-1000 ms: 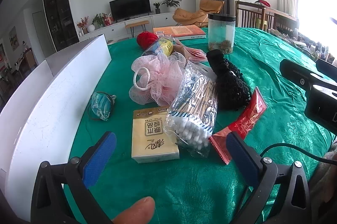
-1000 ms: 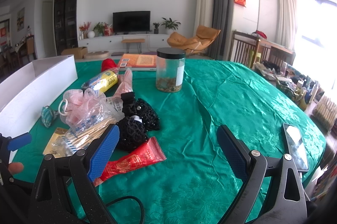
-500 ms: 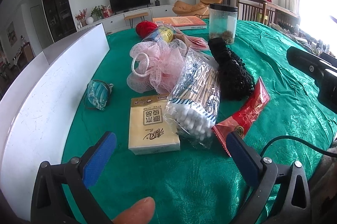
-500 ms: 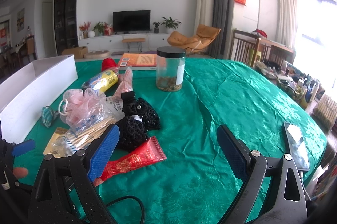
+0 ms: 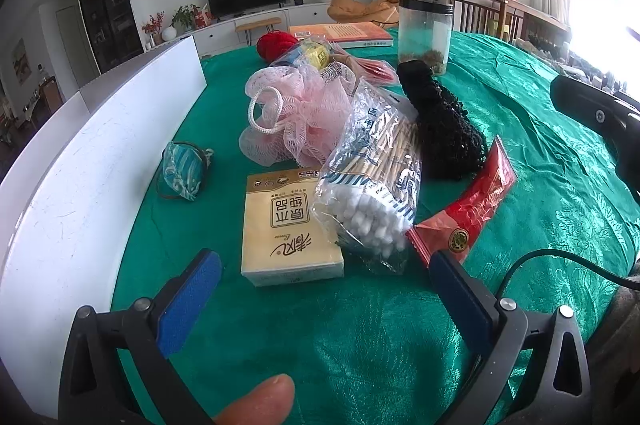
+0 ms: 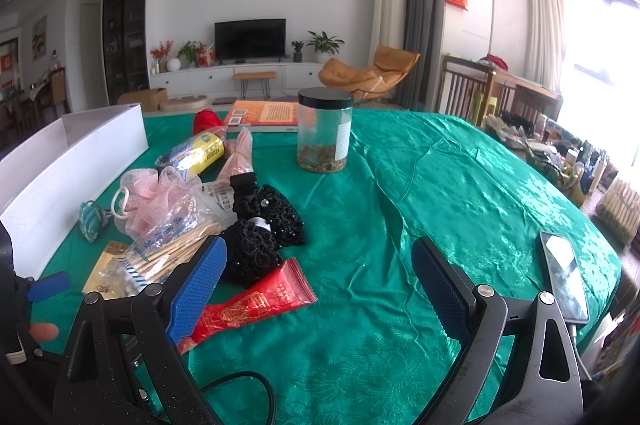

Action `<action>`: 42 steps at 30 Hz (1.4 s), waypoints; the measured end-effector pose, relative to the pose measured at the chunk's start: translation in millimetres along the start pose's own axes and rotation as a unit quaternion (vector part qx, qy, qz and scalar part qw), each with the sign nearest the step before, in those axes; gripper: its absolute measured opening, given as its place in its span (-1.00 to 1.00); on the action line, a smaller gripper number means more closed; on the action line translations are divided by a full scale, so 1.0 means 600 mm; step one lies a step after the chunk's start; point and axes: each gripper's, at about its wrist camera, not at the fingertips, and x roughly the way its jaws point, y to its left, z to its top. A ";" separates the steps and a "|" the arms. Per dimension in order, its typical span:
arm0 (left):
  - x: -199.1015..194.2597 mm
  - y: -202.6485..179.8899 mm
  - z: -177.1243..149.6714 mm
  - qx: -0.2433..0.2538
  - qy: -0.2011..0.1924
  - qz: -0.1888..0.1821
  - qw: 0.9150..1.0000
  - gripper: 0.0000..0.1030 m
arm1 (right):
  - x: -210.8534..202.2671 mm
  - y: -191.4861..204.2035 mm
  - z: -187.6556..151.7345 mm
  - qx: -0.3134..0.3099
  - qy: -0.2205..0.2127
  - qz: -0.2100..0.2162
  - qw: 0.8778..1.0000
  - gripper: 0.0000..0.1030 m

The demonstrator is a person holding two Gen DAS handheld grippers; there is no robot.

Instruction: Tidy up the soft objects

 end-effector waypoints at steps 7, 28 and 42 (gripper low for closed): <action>0.002 -0.001 -0.002 0.000 0.000 0.001 1.000 1.00 | 0.000 -0.001 0.000 0.001 0.000 0.001 1.000 0.85; 0.005 -0.001 -0.004 0.002 0.002 0.002 1.000 1.00 | 0.000 -0.002 0.001 0.002 0.001 0.002 1.000 0.85; 0.004 -0.002 -0.005 0.002 0.002 0.002 1.000 1.00 | -0.001 -0.002 0.001 0.003 0.002 0.002 1.000 0.85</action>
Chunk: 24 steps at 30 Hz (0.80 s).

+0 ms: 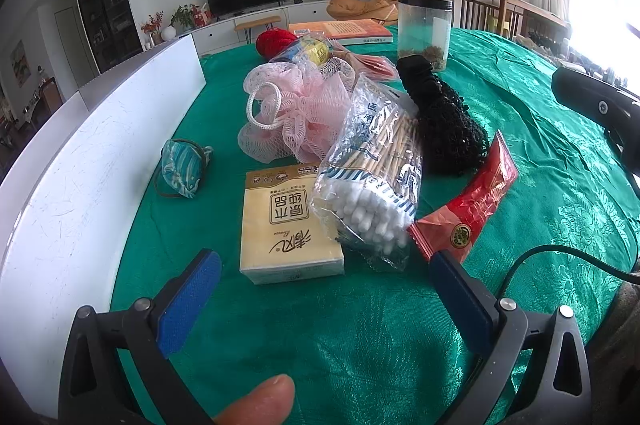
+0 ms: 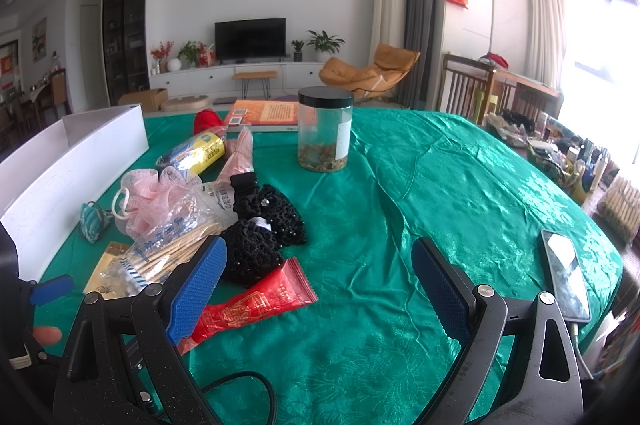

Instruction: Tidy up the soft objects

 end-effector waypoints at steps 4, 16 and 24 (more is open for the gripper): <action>0.000 0.000 0.000 0.000 0.000 0.000 1.000 1.00 | 0.001 -0.003 0.001 0.000 0.000 0.000 1.000 0.85; 0.000 0.000 0.000 0.000 0.000 0.000 1.000 1.00 | 0.001 -0.004 0.001 0.001 0.001 0.001 1.000 0.85; 0.005 0.000 -0.002 0.000 0.010 -0.002 1.000 1.00 | 0.001 -0.004 0.002 0.001 0.001 0.001 1.000 0.85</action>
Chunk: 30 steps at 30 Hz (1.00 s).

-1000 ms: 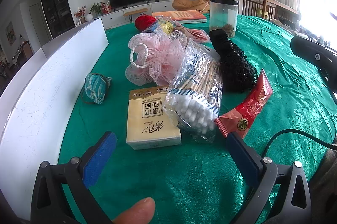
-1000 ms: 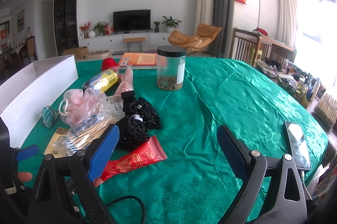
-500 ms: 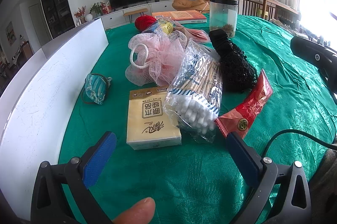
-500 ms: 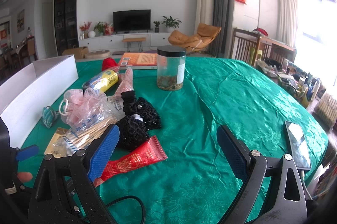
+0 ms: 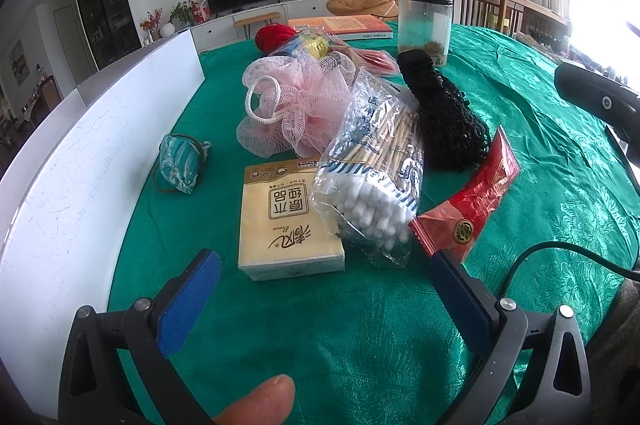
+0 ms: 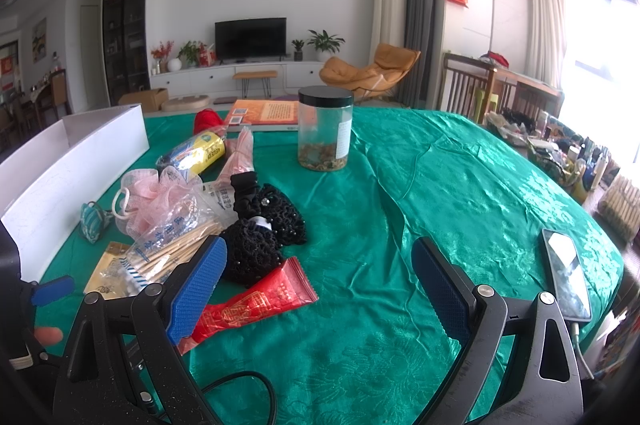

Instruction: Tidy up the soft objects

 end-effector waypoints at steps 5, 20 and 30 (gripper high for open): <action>-0.001 0.000 0.000 0.001 0.001 -0.001 1.000 1.00 | 0.000 0.000 0.000 0.000 0.000 0.000 1.000 0.85; 0.009 -0.001 -0.002 0.004 0.016 -0.001 1.000 1.00 | -0.007 0.023 -0.012 0.003 0.017 0.009 1.000 0.85; 0.019 -0.002 -0.007 0.010 0.037 -0.001 0.999 1.00 | -0.012 0.030 -0.013 0.005 0.020 0.010 1.000 0.85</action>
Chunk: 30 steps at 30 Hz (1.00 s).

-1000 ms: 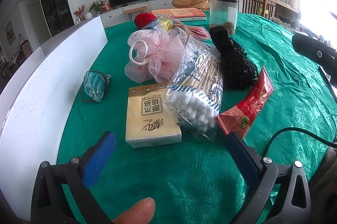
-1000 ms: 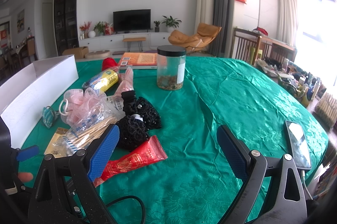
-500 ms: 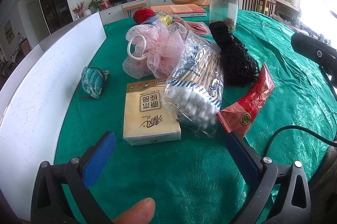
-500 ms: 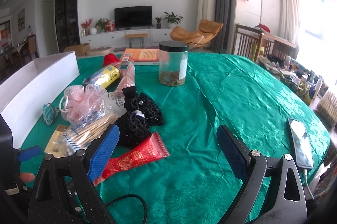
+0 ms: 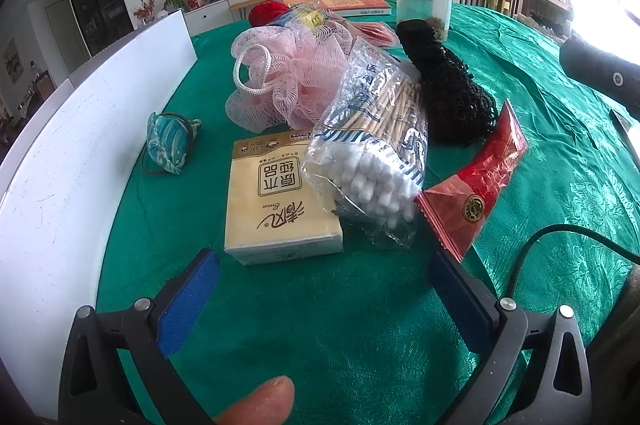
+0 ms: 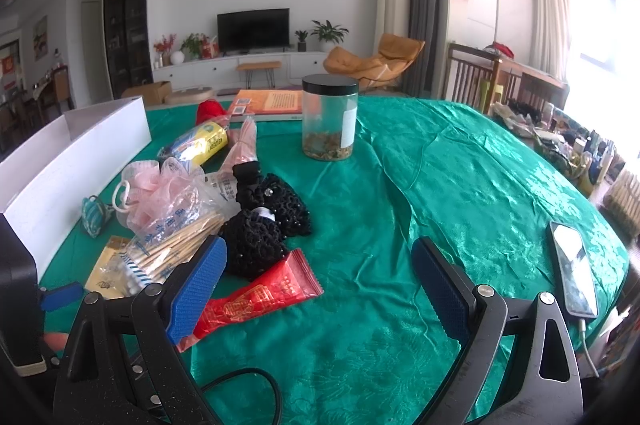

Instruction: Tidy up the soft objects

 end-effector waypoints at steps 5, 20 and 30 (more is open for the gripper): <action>0.001 0.000 -0.001 0.000 0.001 -0.002 1.000 1.00 | -0.001 0.001 -0.001 0.001 0.001 0.000 1.000 0.85; 0.012 0.012 0.003 -0.021 0.013 -0.026 0.999 1.00 | 0.002 -0.004 0.001 0.001 0.003 0.001 1.000 0.85; 0.016 0.016 0.004 -0.027 0.018 -0.035 0.999 1.00 | -0.001 0.009 -0.012 0.006 0.011 0.004 1.000 0.85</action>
